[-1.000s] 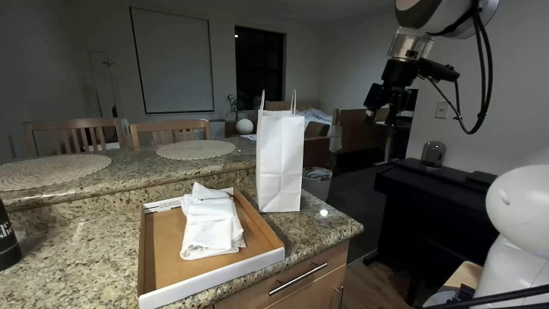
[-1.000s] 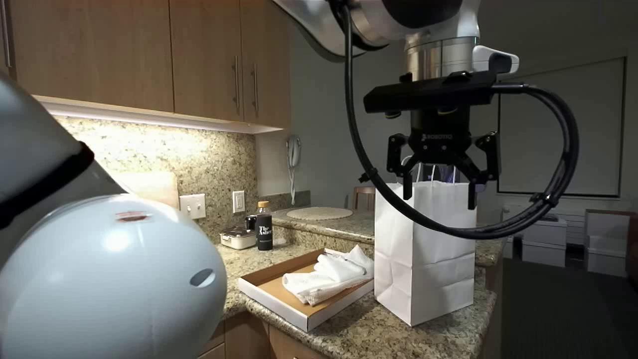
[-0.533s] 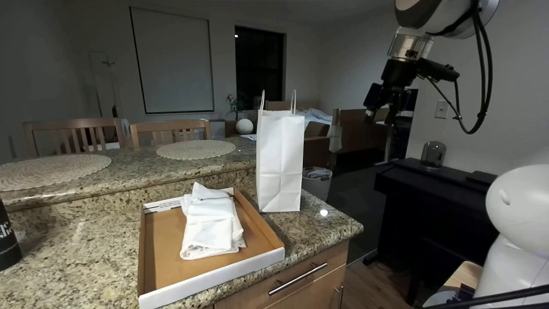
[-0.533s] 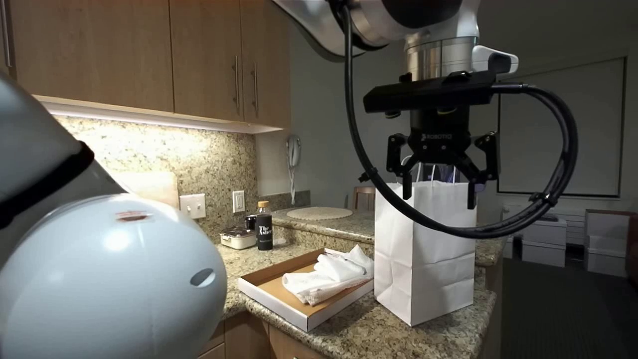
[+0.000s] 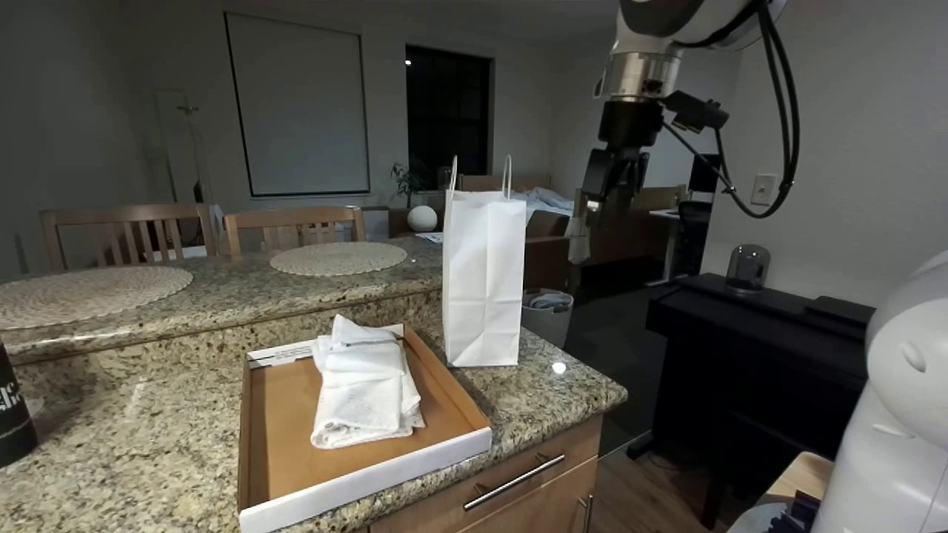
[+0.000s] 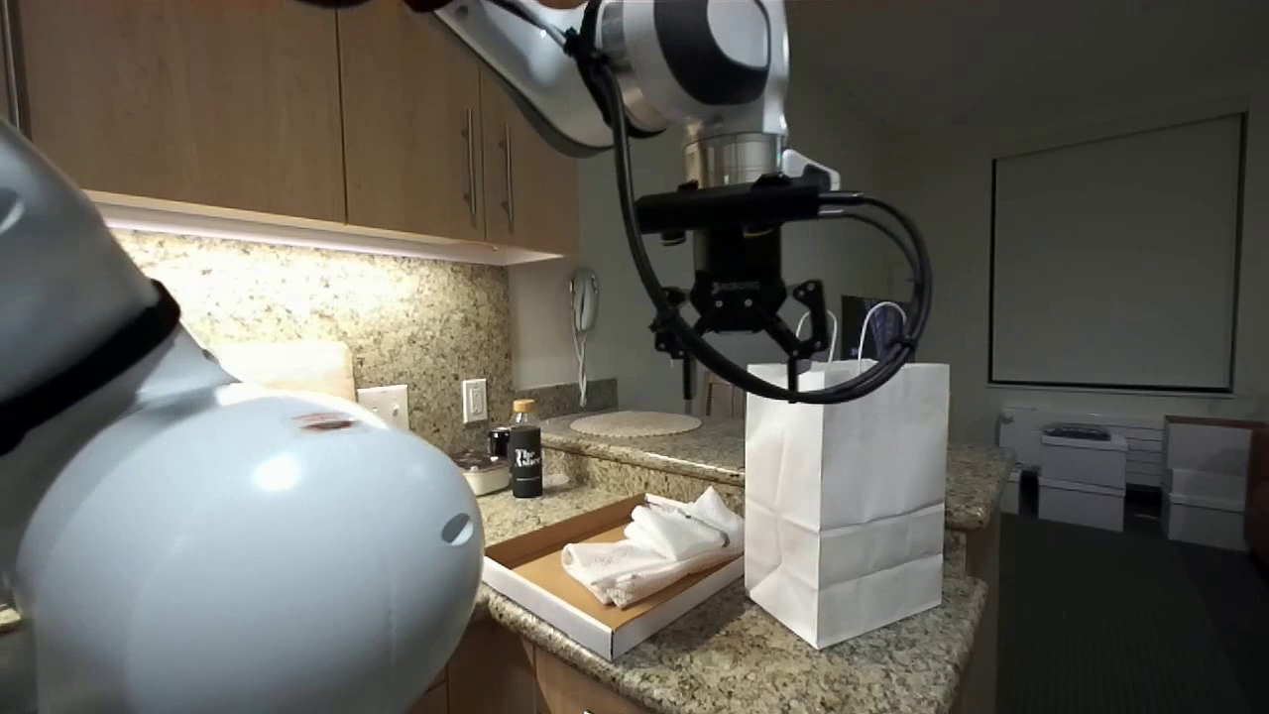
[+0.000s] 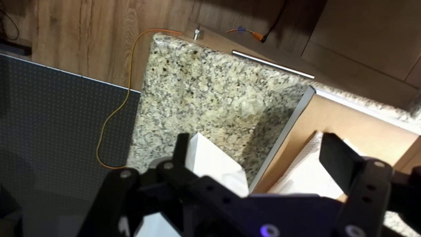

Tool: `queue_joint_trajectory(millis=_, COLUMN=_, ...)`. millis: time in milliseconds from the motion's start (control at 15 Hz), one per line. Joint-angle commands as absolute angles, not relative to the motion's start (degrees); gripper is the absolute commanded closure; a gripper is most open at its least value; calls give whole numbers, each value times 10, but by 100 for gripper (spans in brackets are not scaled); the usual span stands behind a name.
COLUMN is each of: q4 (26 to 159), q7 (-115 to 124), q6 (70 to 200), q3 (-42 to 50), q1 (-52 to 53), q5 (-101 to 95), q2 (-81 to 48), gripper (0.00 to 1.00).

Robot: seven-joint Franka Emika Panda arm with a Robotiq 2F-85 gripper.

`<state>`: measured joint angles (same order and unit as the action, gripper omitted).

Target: Put one towel in the bag

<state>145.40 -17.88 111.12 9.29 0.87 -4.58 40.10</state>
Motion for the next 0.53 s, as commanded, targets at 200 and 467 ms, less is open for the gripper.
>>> queue_joint_trajectory(millis=200, q4=1349, q7=-197, q6=1038, q3=-7, q1=90, q5=-63, q2=289, gripper=0)
queue_joint_trajectory(millis=467, q4=1330, q7=-151, q6=1188, q3=-44, q1=101, q5=-50, q2=232, gripper=0)
